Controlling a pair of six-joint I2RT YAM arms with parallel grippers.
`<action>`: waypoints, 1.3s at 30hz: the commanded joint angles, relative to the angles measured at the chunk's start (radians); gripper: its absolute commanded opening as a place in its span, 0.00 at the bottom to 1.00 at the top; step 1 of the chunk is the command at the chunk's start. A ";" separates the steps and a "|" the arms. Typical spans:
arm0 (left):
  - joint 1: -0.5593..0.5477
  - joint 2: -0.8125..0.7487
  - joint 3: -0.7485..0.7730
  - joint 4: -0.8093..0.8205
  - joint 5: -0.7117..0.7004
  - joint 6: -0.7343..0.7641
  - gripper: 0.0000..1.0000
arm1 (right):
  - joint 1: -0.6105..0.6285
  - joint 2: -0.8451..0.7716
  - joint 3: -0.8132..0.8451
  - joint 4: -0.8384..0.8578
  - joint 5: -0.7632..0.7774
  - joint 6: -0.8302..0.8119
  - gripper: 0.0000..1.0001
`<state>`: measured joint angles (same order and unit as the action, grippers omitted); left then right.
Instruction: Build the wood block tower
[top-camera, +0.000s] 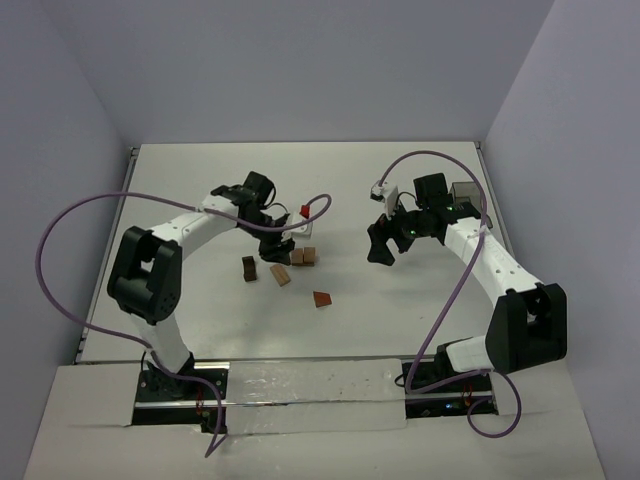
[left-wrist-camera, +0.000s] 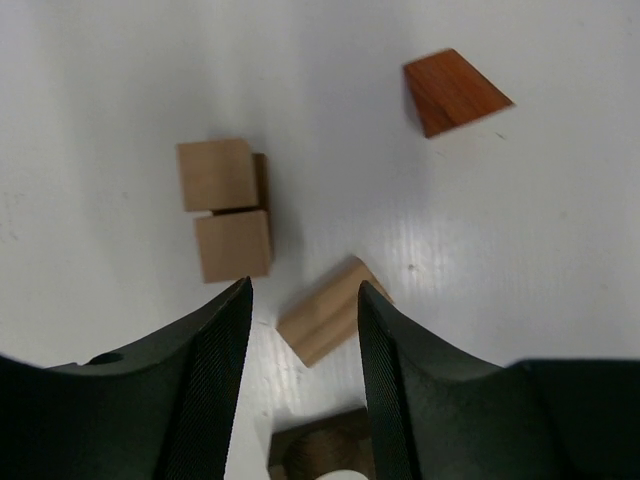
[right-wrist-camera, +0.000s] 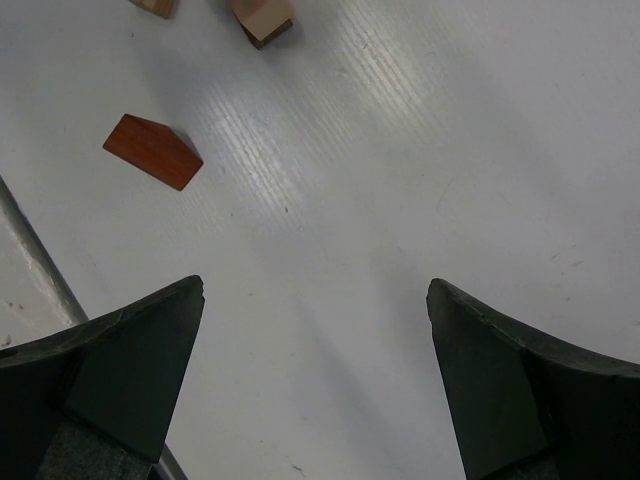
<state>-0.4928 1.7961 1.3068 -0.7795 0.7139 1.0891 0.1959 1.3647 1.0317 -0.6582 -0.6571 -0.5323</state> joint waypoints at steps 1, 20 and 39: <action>0.035 -0.100 -0.055 -0.069 0.077 0.229 0.54 | -0.006 0.005 0.010 0.016 -0.024 -0.005 1.00; 0.060 0.085 0.040 -0.271 0.019 0.580 0.57 | -0.006 0.041 0.025 -0.001 -0.007 -0.008 1.00; 0.012 0.164 0.041 -0.205 -0.034 0.565 0.60 | -0.007 0.060 0.019 -0.009 -0.012 -0.011 1.00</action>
<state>-0.4651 1.9440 1.3396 -1.0049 0.6739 1.6272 0.1955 1.4147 1.0317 -0.6666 -0.6559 -0.5327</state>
